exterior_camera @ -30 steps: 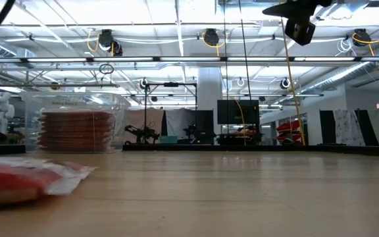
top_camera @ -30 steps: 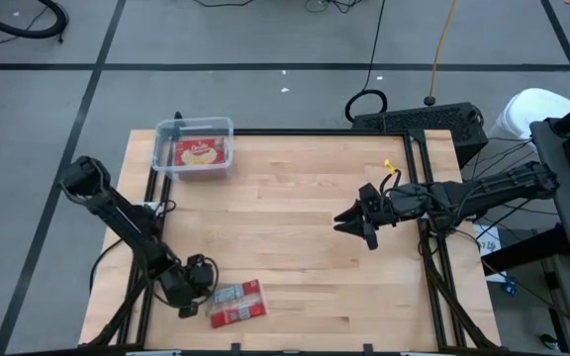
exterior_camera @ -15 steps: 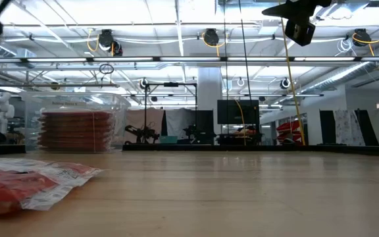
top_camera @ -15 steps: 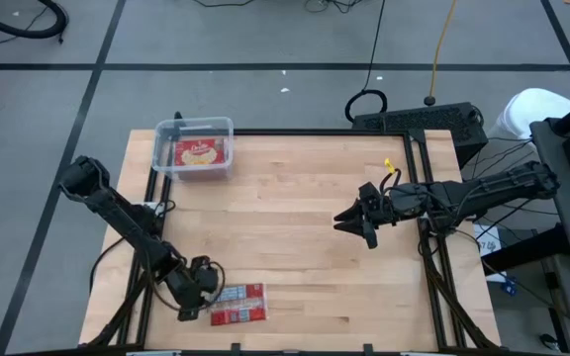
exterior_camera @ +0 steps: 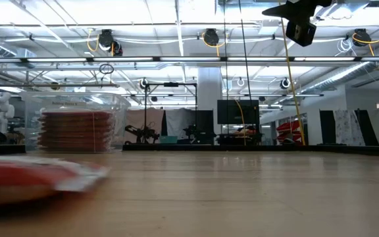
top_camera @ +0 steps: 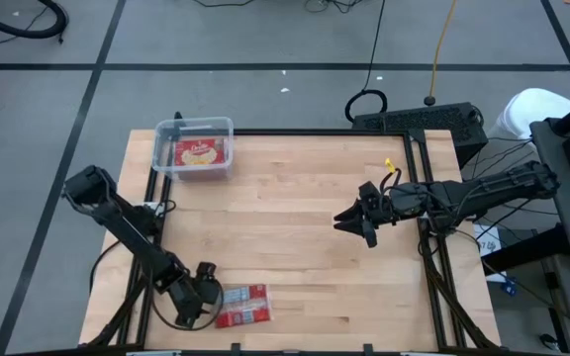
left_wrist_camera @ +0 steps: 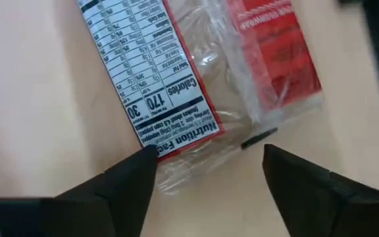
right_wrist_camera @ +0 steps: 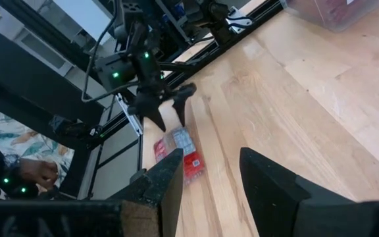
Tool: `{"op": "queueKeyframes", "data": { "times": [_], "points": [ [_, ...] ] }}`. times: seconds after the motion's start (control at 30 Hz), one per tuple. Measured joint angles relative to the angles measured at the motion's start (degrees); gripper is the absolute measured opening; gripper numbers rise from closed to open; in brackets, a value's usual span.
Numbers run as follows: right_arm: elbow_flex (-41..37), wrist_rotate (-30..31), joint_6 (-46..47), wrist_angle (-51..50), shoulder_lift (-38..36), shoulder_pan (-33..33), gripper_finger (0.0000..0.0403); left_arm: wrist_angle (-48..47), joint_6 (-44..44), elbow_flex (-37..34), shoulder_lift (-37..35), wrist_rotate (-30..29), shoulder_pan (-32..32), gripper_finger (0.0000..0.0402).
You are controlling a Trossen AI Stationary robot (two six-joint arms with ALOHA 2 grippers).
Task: Sort popcorn bags into baskets
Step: Put the popcorn pack into the transparent bin
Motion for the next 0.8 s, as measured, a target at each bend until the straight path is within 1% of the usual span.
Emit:
{"op": "queueKeyframes", "data": {
  "times": [0.1, 0.2, 0.3, 0.43, 0.47, 0.6, 0.8],
  "points": [
    [0.0, 0.01, 0.1, -0.01, 0.0, 0.0, 0.0144, 6.08, 0.87, 0.17, 3.18, 0.01, 0.01, 0.0248],
    [0.0, 0.0, 0.12, -0.02, 0.0, 0.0, 0.0144, 11.19, 0.85, 0.25, 5.77, -0.38, 0.01, 0.0204],
    [0.0, 0.0, 0.11, -0.02, 0.0, 0.0, 0.0144, 13.67, 0.41, 0.15, 6.62, -1.3, 0.72, 0.0137],
    [0.0, 0.26, -0.78, -0.02, 0.02, 0.0, 0.0144, 15.05, -0.27, 0.01, 6.73, -1.79, 2.69, 0.0031],
    [0.0, 0.31, -1.09, 0.0, 0.16, 0.0, 0.0144, 15.56, -0.53, 0.01, 6.8, -1.82, 3.34, 0.0016],
    [0.0, 0.45, -2.12, 0.05, 0.57, -0.04, 0.0144, 16.72, -2.79, -0.01, 6.83, -3.43, 6.07, 0.0011],
    [0.0, 1.93, -1.87, 0.0, 1.58, -0.64, 0.0144, 17.32, -3.02, 1.4, 5.2, -7.26, 10.37, 0.0004]
  ]
}}
